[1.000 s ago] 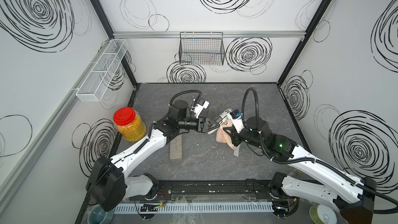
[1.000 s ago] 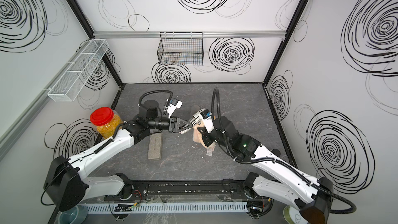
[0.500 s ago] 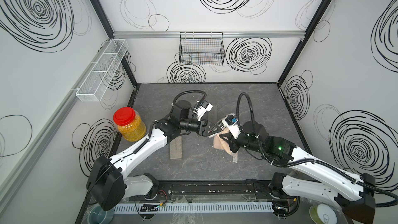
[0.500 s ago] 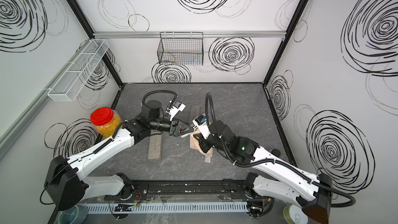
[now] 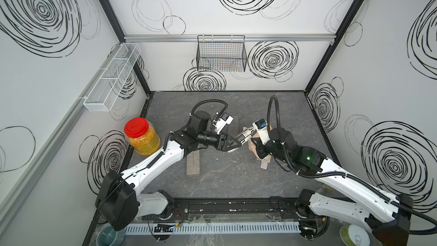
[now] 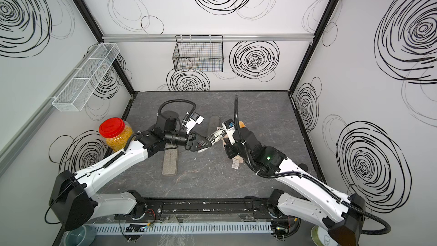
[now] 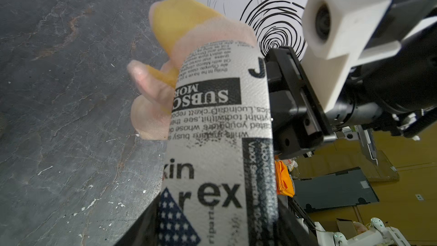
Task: Wipe the eyeglass case
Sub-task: Wipe the dirt from the eyeglass case.
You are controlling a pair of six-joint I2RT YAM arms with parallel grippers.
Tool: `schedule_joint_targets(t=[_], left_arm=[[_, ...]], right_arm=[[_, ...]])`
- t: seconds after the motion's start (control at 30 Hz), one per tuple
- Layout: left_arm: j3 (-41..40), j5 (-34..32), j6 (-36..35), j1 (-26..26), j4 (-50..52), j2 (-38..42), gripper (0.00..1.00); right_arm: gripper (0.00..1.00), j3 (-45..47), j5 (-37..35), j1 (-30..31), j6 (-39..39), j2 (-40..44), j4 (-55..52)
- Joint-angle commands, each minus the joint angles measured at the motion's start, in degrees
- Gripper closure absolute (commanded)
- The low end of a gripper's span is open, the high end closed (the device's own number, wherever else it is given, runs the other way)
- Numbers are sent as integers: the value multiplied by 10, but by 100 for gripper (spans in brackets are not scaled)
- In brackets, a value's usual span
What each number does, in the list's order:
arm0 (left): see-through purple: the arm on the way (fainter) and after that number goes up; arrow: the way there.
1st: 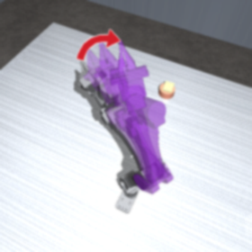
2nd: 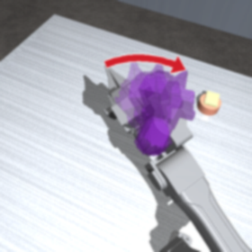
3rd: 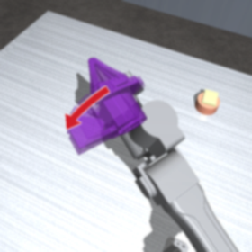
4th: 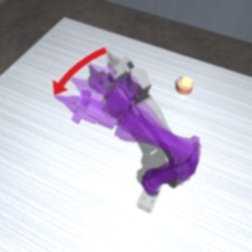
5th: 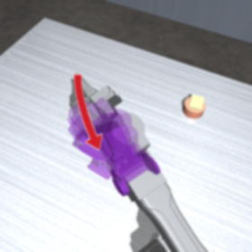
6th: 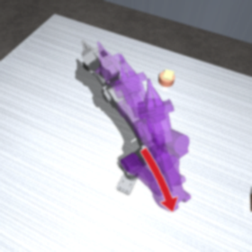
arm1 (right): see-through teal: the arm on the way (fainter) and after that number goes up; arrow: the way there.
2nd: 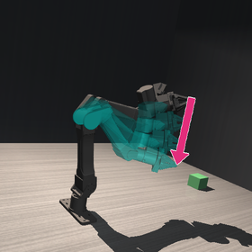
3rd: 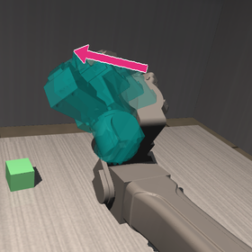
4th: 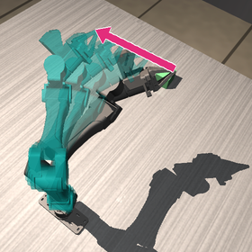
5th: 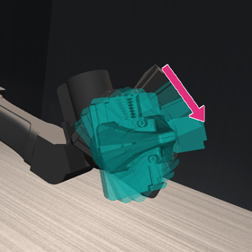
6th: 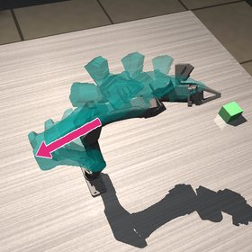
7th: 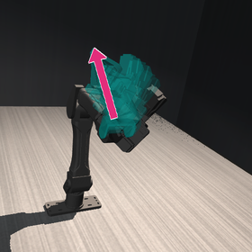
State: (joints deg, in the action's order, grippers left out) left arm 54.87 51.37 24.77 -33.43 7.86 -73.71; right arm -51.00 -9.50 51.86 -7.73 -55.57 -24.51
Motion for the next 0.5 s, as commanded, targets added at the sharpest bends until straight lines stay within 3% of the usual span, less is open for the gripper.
schedule_joint_targets(t=[0.0, 0.17, 0.27, 0.37, 0.47], left_arm=[[15, 9, -22, 1, 4, -7, 39], [19, 10, -32, 1, 15, -16, 39], [18, 11, -38, 1, 20, -20, 39], [17, 16, -41, 1, 23, -22, 40], [18, 20, -42, 1, 25, -20, 39]], right_arm=[[97, -24, 55, 34, 18, -2, 9], [97, -31, 88, 87, 26, -10, -4], [98, -36, 25, 88, 32, -6, -11], [99, -41, -75, 58, 28, -12, -23], [99, -43, -64, -4, 24, -19, -36]])
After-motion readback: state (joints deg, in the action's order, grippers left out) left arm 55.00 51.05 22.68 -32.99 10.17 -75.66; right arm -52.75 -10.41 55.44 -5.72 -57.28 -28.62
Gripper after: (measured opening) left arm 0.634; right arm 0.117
